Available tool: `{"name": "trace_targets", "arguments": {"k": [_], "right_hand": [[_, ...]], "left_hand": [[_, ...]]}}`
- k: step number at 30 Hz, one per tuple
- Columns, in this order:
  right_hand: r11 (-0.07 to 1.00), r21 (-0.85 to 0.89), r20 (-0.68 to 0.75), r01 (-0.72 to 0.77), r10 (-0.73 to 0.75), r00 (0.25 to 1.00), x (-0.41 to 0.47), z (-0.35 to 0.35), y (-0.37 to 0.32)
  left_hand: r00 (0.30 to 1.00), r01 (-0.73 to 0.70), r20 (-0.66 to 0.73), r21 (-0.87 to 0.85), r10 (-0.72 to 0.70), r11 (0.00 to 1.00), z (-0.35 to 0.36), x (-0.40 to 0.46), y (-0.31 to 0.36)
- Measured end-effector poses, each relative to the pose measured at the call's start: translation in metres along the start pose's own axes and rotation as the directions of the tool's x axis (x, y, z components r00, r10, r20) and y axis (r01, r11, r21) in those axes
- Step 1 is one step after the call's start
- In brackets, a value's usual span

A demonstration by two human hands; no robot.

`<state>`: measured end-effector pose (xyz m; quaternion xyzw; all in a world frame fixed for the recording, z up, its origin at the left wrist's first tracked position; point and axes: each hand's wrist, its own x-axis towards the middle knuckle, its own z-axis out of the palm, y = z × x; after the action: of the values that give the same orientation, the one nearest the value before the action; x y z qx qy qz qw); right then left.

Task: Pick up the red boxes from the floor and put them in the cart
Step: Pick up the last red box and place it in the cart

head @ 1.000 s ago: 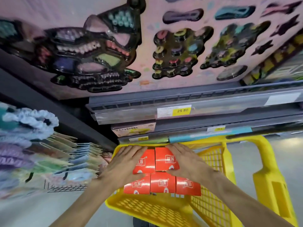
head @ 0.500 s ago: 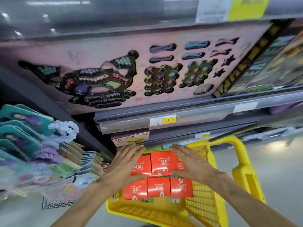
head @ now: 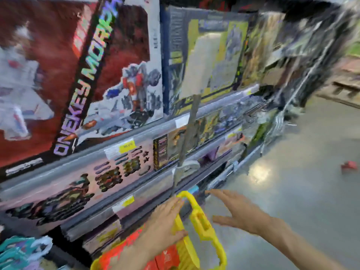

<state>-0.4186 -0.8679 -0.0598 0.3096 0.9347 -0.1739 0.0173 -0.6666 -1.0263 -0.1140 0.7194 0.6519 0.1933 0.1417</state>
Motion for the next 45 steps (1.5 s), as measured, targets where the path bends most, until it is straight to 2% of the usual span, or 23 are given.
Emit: {"name": "trace_targets", "arguments": {"k": [3,8,13,19,27,35,45], "right_hand": [[0.990,-0.049,-0.094,-0.132,0.127,0.987,-0.056,-0.047,0.048],[0.948,-0.020,-0.225,-0.318,0.305,0.925,-0.140,-0.102,0.134],[0.918,0.018,-0.329,-0.396,0.380,0.865,-0.205,-0.150,0.230],[0.880,0.073,-0.380,-0.469,0.459,0.803,-0.267,-0.199,0.359],[0.814,0.106,-0.427,-0.571,0.556,0.713,-0.313,-0.257,0.511],[0.751,0.090,-0.439,-0.655,0.620,0.650,-0.299,-0.307,0.706],[0.665,0.160,-0.459,-0.730,0.705,0.541,-0.265,-0.404,0.939]], "left_hand": [[0.990,-0.137,0.018,0.001,0.137,0.991,-0.004,0.064,0.063],[0.932,-0.358,0.060,0.007,0.357,0.934,0.009,0.177,0.151],[0.872,-0.486,0.093,0.036,0.481,0.873,0.049,0.290,0.242],[0.838,-0.543,0.086,0.038,0.539,0.839,0.104,0.419,0.355],[0.747,-0.660,0.086,-0.017,0.659,0.751,0.167,0.569,0.465],[0.699,-0.707,0.107,-0.038,0.707,0.706,0.240,0.781,0.523],[0.632,-0.758,0.135,-0.096,0.763,0.645,0.306,1.053,0.618]]}}
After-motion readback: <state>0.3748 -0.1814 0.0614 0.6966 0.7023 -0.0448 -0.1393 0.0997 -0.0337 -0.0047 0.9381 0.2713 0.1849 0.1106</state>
